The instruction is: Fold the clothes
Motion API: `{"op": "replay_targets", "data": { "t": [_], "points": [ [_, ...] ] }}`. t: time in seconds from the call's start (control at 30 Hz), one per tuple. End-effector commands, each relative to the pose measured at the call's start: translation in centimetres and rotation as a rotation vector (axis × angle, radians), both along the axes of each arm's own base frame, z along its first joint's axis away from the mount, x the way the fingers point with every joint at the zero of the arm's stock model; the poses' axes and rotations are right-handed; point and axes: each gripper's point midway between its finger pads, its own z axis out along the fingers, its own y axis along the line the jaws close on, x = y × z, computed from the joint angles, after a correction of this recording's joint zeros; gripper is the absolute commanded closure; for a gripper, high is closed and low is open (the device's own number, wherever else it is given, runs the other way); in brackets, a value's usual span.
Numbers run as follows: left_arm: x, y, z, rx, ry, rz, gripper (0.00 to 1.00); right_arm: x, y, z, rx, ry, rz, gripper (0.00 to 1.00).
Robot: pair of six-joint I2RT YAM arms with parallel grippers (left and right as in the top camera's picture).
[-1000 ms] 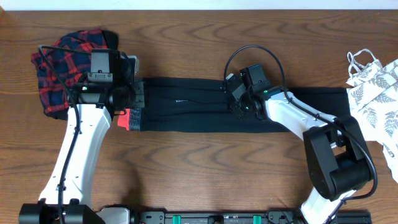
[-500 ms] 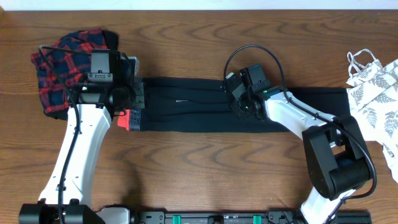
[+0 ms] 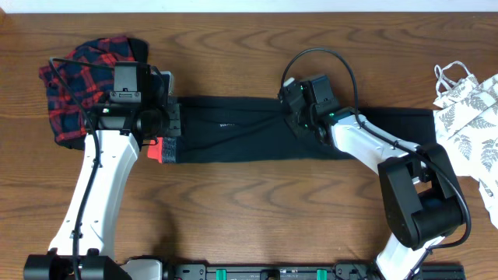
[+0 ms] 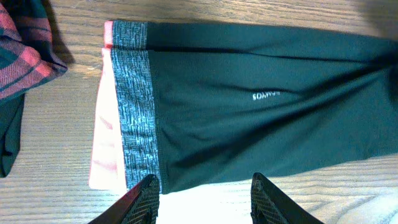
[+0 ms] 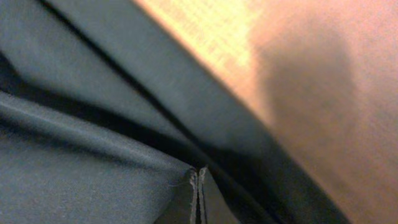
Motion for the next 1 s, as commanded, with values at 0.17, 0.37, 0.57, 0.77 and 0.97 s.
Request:
{"op": "replay_targets", "data": {
  "t": [0.17, 0.37, 0.57, 0.77, 0.97],
  "points": [
    [0.3, 0.2, 0.3, 0.004, -0.007, 0.003, 0.52, 2.6, -1.3, 1.1, -0.028, -0.107, -0.107, 0.99],
    [0.3, 0.2, 0.3, 0.004, -0.007, 0.003, 0.52, 1.4, -1.3, 0.1, -0.015, -0.035, -0.109, 0.26],
    [0.4, 0.1, 0.0, 0.004, 0.000, 0.003, 0.52, -0.6, -1.7, -1.2, -0.039, 0.061, -0.093, 0.01],
    [0.9, -0.3, -1.2, -0.020, 0.026, -0.009, 0.52, -0.3, -2.7, 0.5, -0.035, 0.041, -0.152, 0.01],
    [2.2, -1.8, -2.8, -0.065, 0.036, -0.046, 0.53, 0.4, -3.8, 7.4, 0.031, -0.090, -0.196, 0.01]
  ]
}}
